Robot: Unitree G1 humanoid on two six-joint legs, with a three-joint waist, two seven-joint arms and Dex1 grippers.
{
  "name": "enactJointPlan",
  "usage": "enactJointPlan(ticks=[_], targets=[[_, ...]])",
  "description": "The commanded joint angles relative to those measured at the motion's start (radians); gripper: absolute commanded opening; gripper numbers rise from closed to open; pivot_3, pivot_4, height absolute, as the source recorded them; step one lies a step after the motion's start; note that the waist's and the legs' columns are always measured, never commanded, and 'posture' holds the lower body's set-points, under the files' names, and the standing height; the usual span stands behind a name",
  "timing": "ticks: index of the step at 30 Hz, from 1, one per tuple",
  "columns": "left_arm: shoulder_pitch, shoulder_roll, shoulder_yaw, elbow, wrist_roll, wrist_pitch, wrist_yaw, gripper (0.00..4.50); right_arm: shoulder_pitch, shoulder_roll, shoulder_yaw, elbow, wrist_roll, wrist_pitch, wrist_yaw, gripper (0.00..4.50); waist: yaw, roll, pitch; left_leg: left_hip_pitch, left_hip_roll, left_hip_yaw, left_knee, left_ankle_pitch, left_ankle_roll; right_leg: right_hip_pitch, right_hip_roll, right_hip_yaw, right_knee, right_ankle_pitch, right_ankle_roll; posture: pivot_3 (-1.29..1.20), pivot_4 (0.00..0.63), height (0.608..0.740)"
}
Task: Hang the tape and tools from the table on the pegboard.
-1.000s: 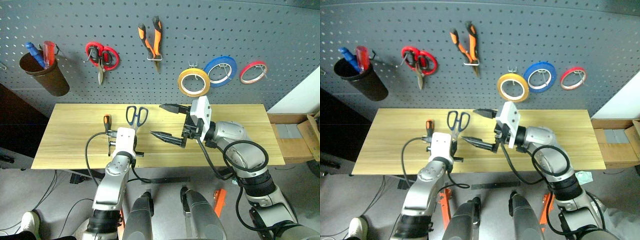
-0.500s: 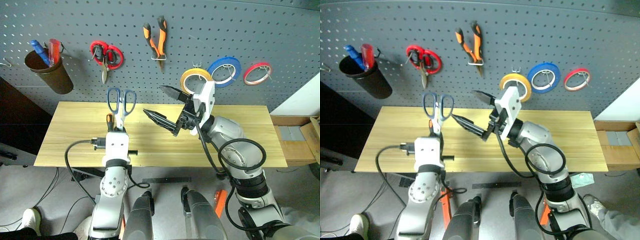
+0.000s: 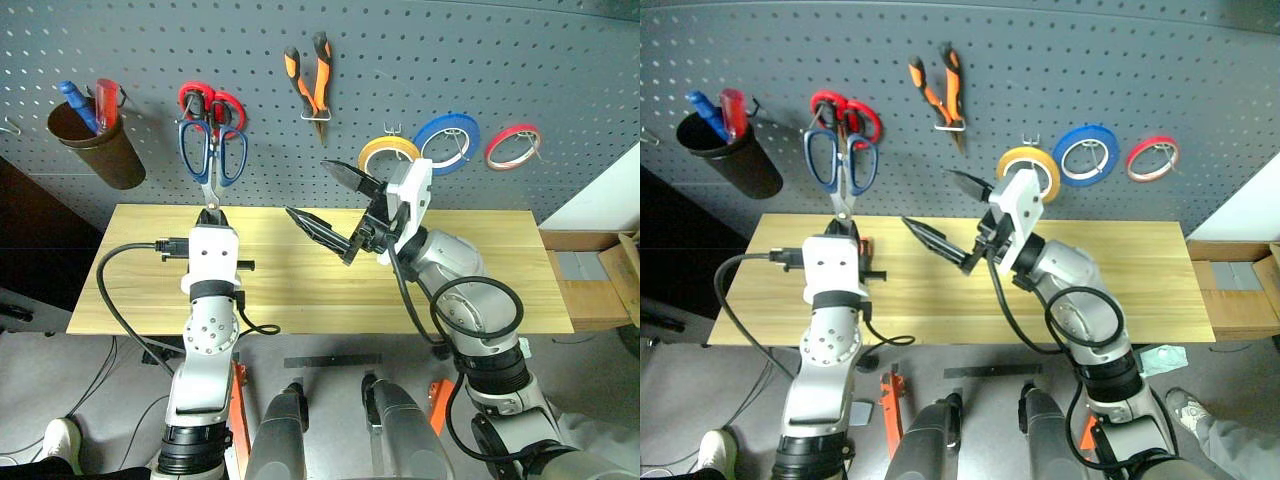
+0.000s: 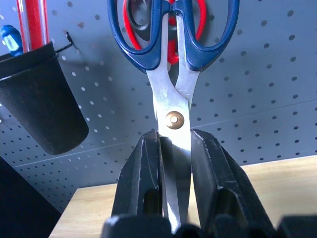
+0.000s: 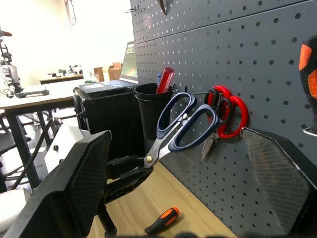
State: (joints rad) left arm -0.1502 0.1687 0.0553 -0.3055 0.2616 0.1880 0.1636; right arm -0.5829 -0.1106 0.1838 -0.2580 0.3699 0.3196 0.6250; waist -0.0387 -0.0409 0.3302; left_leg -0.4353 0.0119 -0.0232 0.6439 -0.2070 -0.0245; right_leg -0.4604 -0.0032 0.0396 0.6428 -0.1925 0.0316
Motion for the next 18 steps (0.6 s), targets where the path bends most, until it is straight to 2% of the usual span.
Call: enactJointPlan(ticks=[1,6,18], targets=[[0.003,-0.007,-0.01,-0.038,0.022,-0.036,0.008,0.5,-0.004,0.002,-0.005,-0.024,-0.004,-0.025,-0.009,4.5,0.0,0.0,0.0,0.0,0.0,0.0,0.0,0.0,0.0,0.0,0.0,0.0,0.0,0.0,0.0,-0.03,0.267,0.74],[0.008,-0.031,-0.041,-0.047,0.038,-0.044,0.009,0.5,0.0,0.005,-0.004,-0.024,-0.001,-0.039,-0.008,4.5,0.0,-0.001,-0.002,0.0,0.0,0.0,0.001,0.0,0.0,0.0,0.0,0.0,0.001,0.0,0.0,-0.03,0.256,0.74],[-0.035,-0.012,0.006,-0.062,0.045,-0.038,0.008,0.5,-0.009,0.007,-0.003,-0.002,-0.006,-0.059,-0.006,4.5,0.0,-0.001,-0.003,0.001,0.0,0.0,0.002,0.0,0.0,0.001,0.0,0.0,0.002,0.001,0.0,-0.01,0.249,0.74]])
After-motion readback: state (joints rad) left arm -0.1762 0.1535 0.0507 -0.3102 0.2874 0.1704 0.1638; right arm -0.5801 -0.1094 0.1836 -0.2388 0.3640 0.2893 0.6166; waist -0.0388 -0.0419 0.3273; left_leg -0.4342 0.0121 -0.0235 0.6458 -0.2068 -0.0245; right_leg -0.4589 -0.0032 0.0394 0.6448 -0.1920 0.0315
